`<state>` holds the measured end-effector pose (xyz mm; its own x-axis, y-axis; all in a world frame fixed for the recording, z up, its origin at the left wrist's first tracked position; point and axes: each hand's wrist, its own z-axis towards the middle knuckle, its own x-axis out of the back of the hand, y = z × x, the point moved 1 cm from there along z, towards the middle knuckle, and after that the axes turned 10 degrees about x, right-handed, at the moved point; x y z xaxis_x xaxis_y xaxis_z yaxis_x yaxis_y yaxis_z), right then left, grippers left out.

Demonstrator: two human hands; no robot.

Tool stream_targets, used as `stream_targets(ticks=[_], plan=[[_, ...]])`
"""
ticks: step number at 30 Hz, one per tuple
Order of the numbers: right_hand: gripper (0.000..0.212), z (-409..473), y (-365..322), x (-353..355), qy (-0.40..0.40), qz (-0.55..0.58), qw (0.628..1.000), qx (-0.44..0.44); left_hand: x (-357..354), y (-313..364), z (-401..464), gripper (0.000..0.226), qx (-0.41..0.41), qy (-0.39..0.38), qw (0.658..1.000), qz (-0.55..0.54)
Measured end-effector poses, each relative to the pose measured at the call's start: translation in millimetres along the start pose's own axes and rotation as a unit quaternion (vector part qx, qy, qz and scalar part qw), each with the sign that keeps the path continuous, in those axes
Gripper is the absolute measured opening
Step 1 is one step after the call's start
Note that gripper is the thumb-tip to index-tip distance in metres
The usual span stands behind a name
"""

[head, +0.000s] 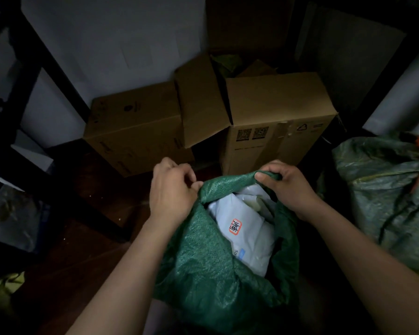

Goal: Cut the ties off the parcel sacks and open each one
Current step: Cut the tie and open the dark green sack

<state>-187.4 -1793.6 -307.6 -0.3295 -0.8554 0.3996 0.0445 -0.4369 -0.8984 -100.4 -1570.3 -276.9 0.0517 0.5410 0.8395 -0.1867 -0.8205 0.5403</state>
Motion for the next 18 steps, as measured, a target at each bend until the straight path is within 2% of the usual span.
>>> stream_targets(ticks=[2, 4, 7, 13, 15, 18], plan=[[0.02, 0.6, 0.2, -1.1, 0.007, 0.022, 1.0, -0.012, 2.9, 8.6, -5.6, 0.03, -0.024, -0.003, 0.998, 0.052], [0.024, 2.3, 0.6, -0.9, 0.023, 0.022, 0.999, -0.013, -0.9, 16.3, -11.1, 0.049, 0.001, -0.046, 0.993, 0.111], [0.026, 4.4, 0.6, -3.3, 0.028, 0.026, 0.999, -0.014, -4.4, 16.8, -13.7, 0.065, 0.053, -0.09, 0.981, 0.165], [0.026, 2.6, 1.5, -3.4, 0.037, 0.113, 0.991, -0.065, 1.6, 10.6, -8.2, 0.04, 0.123, -0.175, 0.967, 0.135], [0.024, 1.7, 1.0, -1.7, 0.057, 0.145, 0.982, -0.11, 7.0, 8.6, -7.0, 0.039, 0.14, -0.202, 0.96, 0.134], [0.023, 0.2, 2.4, 1.6, 0.072, 0.219, 0.947, -0.223, 12.6, 1.1, -4.0, 0.018, 0.152, -0.184, 0.967, 0.091]])
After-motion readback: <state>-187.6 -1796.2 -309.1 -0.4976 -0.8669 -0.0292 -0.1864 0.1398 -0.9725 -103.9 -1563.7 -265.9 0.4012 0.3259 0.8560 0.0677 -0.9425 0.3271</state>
